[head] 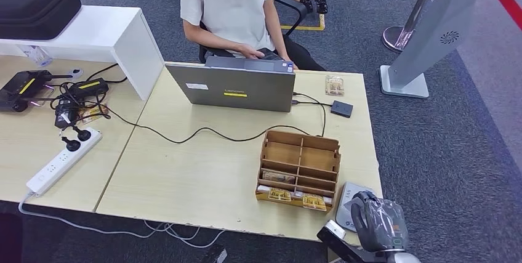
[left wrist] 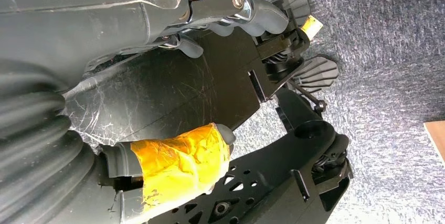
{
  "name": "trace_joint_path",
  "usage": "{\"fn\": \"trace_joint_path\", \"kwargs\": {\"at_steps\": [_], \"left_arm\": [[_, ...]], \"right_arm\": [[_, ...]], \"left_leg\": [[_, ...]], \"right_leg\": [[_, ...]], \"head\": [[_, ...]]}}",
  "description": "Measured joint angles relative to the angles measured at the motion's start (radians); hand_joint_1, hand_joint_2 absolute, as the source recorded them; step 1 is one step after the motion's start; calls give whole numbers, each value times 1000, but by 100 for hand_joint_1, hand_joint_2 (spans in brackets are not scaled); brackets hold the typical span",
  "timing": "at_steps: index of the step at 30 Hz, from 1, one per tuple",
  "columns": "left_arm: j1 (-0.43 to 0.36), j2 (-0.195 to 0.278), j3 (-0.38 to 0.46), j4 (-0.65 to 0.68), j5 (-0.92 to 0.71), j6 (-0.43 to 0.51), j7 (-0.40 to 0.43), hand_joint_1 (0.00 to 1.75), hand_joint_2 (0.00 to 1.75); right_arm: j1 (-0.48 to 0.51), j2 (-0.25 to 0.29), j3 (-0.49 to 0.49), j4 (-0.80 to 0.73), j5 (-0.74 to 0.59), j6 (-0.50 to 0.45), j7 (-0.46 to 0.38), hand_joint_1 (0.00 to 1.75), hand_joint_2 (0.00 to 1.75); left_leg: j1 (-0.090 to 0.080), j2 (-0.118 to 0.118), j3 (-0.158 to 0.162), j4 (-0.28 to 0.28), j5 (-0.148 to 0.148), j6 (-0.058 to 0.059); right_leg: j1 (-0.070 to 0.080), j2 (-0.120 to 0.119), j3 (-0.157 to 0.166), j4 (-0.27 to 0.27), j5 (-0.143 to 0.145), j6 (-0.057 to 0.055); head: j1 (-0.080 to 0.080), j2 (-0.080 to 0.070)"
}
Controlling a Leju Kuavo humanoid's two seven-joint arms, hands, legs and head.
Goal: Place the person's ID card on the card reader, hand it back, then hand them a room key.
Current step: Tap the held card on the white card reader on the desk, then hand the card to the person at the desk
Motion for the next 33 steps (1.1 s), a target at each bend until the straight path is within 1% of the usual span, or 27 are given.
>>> {"fn": "trace_joint_path", "kwargs": {"at_steps": [7,13,16,20,22,30,33], "left_arm": [[-2,2,-9,0,-5,-1,0,0,175],[-4,7,-31,0,-10,-2,0,0,175],[-6,11,-43,0,-14,-6,0,0,175],[-9,16,-60,0,-17,-9,6,0,175],[-9,17,-65,0,-17,-9,6,0,175],[-12,19,-77,0,-16,-9,8,0,175],[-14,20,-85,0,-17,-9,8,0,175]], "right_arm": [[-49,30,11,67,12,-20,-20,175,175],[-114,40,54,55,23,-23,-9,175,175],[-186,40,81,9,31,-8,-6,175,175],[-346,40,119,-72,35,47,28,175,175],[-403,40,132,-102,34,65,41,175,175],[-454,40,159,-150,37,61,47,175,175],[-514,40,176,-153,46,72,79,175,175]], "left_leg": [[0,1,0,0,0,0],[0,2,0,0,1,0],[0,5,0,0,1,-1],[0,6,1,0,3,-1],[0,5,1,0,4,-1],[0,4,0,0,4,-1],[0,5,-1,0,4,-1]], "right_leg": [[0,1,0,0,0,0],[0,2,0,1,1,-1],[0,5,0,1,3,-1],[0,6,-1,1,4,-1],[0,5,-1,1,4,-1],[0,5,-1,1,4,-1],[0,5,-2,2,5,-2]], "head": [[0,0],[0,0],[0,0],[0,0],[0,0],[0,0],[0,0]]}}
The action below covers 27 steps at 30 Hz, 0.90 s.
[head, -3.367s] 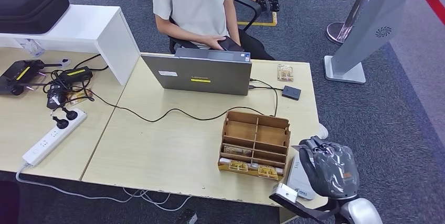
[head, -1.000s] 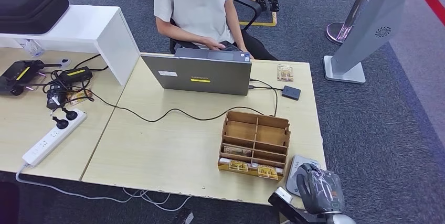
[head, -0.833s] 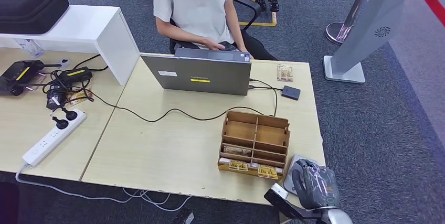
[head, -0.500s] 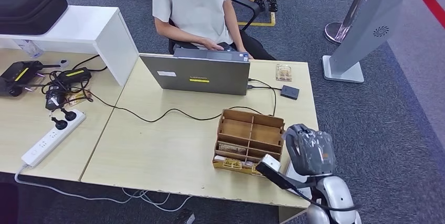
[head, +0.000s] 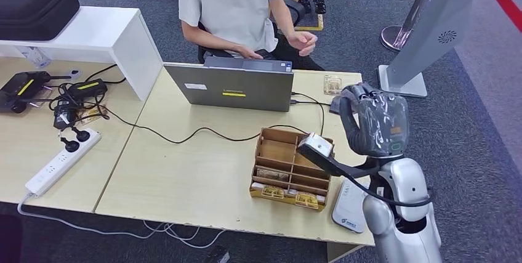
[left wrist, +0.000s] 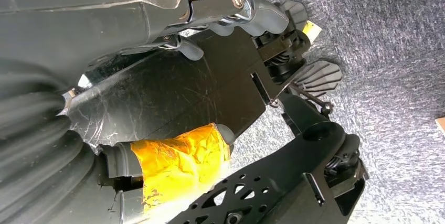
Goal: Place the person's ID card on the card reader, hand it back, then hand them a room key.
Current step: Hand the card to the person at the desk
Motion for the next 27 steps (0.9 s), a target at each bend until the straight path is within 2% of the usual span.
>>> {"fn": "trace_joint_path", "kwargs": {"at_steps": [3,6,11,15,20,26,27], "left_arm": [[-5,1,-14,0,-9,-2,0,0,175],[-11,3,-34,0,-27,-8,-1,0,175],[-23,4,-80,0,-50,-21,7,0,175],[-35,3,-97,0,-37,-31,21,0,175],[-44,-9,-118,1,-36,12,40,0,175],[-48,-43,-139,3,-36,58,60,0,175],[-48,-44,-143,4,-36,57,62,0,175]], "right_arm": [[-123,3,30,16,20,63,57,175,175],[-267,29,57,98,61,119,106,175,175],[-495,116,64,357,85,158,194,175,175],[-632,179,39,571,97,174,284,175,175],[-701,210,-8,762,119,158,330,175,175],[-713,220,-55,859,138,143,294,175,175],[-712,222,-62,867,140,142,289,131,175]], "left_leg": [[0,1,0,0,1,0],[0,1,0,0,3,-2],[0,0,-1,0,6,-4],[0,-1,-1,0,7,-4],[0,-1,-1,0,7,-4],[0,-2,-3,0,7,-4],[0,-2,-3,0,7,-4]], "right_leg": [[0,1,-1,0,1,-1],[0,1,-1,1,3,-1],[0,1,-3,1,5,-2],[0,0,-3,2,5,-2],[0,0,-3,2,5,-2],[0,-1,-4,1,6,-1],[0,-1,-5,1,6,-1]], "head": [[0,0],[0,0],[0,0],[0,0],[0,0],[0,0],[0,0]]}}
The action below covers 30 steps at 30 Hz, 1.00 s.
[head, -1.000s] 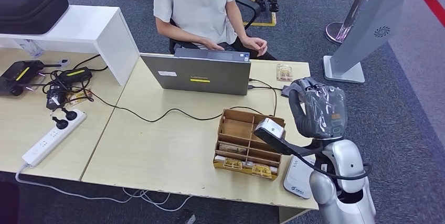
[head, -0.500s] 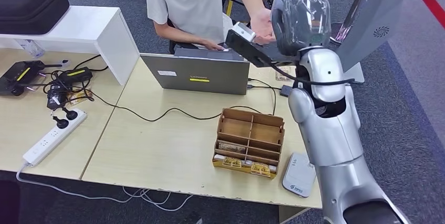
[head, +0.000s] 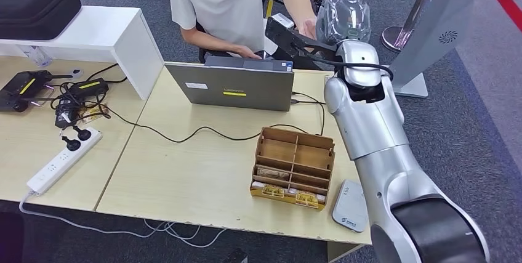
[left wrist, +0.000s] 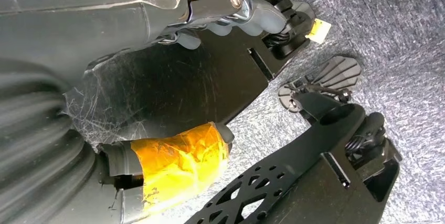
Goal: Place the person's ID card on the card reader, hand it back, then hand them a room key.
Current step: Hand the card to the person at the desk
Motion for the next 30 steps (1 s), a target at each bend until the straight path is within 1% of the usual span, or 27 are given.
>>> {"fn": "trace_joint_path", "kwargs": {"at_steps": [3,6,9,12,14,17,22,27,30], "left_arm": [[-1,-2,-4,0,0,-4,2,0,175],[-2,-2,-9,0,1,-8,5,0,175],[-3,-3,-20,1,8,2,4,0,175],[-2,-4,-23,1,23,13,1,0,175],[0,-5,-23,1,32,16,0,0,175],[2,-5,-24,1,37,18,-1,0,175],[2,-6,-24,1,37,18,-1,0,175],[5,-6,-24,1,39,18,-1,0,175],[6,-5,-24,1,55,14,-7,0,175]], "right_arm": [[0,5,-13,15,3,-5,-9,0,175],[2,11,-16,16,-6,-17,-30,0,175],[24,16,-19,-22,-15,-47,-74,0,175],[86,17,-18,-121,-6,-68,-132,0,175],[136,19,-14,-191,-3,-67,-156,0,175],[177,19,-10,-248,-3,-67,-166,0,175],[180,19,-10,-254,-3,-67,-166,0,175],[215,19,-7,-323,-3,-64,-167,0,175],[255,19,1,-392,-25,-63,-203,0,175]], "left_leg": [[0,0,0,0,0,0],[0,0,-1,0,0,0],[0,0,-1,-1,0,0],[1,0,-1,-1,0,0],[0,0,-1,-1,0,0],[0,0,-1,-1,0,0],[0,0,-1,-1,0,0],[0,0,-1,0,0,0],[0,0,-1,0,0,0]], "right_leg": [[0,0,-1,0,0,0],[0,0,-2,0,0,0],[0,0,-2,0,0,0],[0,0,-2,0,0,0],[0,0,-2,0,0,0],[0,0,-2,0,0,0],[0,0,-2,0,0,0],[0,0,-2,0,0,0],[0,0,-2,0,0,0]], "head": [[0,0],[0,0],[0,0],[0,0],[0,0],[0,0],[0,0],[0,0],[0,0]]}}
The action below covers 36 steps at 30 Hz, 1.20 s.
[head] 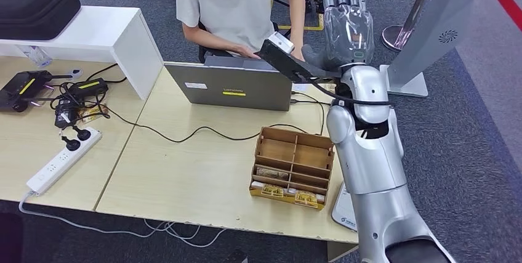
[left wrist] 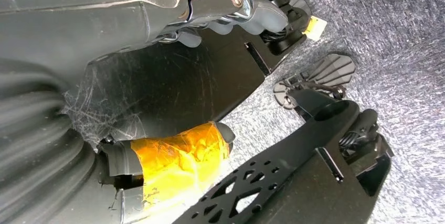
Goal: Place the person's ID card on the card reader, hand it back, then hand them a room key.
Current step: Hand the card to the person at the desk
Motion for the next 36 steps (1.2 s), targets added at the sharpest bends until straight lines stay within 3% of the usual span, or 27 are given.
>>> {"fn": "trace_joint_path", "kwargs": {"at_steps": [5,10,17,30,36], "left_arm": [[3,19,0,0,56,-44,-33,0,175],[2,33,1,0,114,-46,-37,0,175],[1,41,5,0,156,-44,-42,0,175],[2,43,12,0,186,-40,-46,0,175],[2,44,14,0,205,-41,-52,0,175]], "right_arm": [[162,-27,79,-197,-135,26,-82,0,175],[364,-141,184,-406,-316,40,-161,0,175],[576,-288,273,-500,-360,9,-225,0,175],[675,-362,296,-503,-383,4,-235,0,175],[692,-367,294,-406,-316,-23,-207,0,175]], "left_leg": [[0,-1,0,0,-1,0],[0,-2,-1,0,-3,1],[0,-2,-1,0,-4,2],[0,-1,-1,0,-4,2],[0,-1,-1,0,-4,2]], "right_leg": [[0,-1,0,0,-1,0],[0,-2,0,-1,-3,-1],[0,-2,0,-1,-3,0],[0,-2,0,-1,-3,0],[0,-2,0,-1,-3,0]], "head": [[0,0],[0,0],[0,0],[0,0],[0,0]]}}
